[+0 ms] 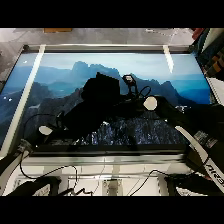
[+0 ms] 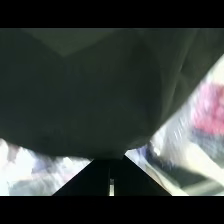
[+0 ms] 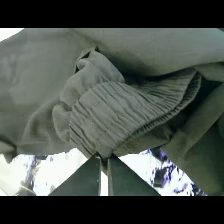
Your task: Fold the clothes and pants, and hang the long-sleeved shirts on hangers.
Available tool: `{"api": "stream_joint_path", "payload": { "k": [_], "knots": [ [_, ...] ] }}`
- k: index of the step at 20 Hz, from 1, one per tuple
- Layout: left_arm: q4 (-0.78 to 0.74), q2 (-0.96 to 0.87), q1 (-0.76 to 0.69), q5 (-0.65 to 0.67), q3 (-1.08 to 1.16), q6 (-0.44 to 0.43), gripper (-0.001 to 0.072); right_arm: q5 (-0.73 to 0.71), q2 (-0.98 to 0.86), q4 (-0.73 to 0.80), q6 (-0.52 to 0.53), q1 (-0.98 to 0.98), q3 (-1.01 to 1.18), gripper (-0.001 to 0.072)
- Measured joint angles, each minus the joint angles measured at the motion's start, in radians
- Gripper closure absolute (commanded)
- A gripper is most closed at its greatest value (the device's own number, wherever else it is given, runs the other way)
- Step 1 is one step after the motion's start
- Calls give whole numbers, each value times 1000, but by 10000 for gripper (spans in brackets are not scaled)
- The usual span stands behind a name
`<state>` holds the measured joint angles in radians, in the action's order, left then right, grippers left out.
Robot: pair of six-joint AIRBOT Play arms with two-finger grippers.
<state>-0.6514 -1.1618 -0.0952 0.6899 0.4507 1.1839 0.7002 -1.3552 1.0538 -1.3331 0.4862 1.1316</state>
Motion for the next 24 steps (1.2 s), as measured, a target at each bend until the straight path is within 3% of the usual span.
{"api": "stream_joint_path", "payload": {
  "k": [3, 6, 12, 16, 19, 24],
  "knots": [
    [18, -2, 19, 5, 82, -50, 699, -16, 2, 29, -14, -14, 8, 697],
    [27, -2, 113, -1, 234, -74, 700, -34, 12, 89, -96, -87, 64, 699],
    [31, -8, 410, -56, 639, -60, 704, -43, 28, 164, -195, -361, 299, 701],
    [31, -36, 533, -119, 900, -39, 703, 5, 29, 183, -224, -519, 504, 700],
    [-36, -44, 587, -125, 1005, -35, 702, 129, 31, 228, -231, -615, 634, 699],
    [-350, -66, 660, 80, 1053, -21, 701, 521, 32, 335, -186, -735, 694, 699]
  ]
}}
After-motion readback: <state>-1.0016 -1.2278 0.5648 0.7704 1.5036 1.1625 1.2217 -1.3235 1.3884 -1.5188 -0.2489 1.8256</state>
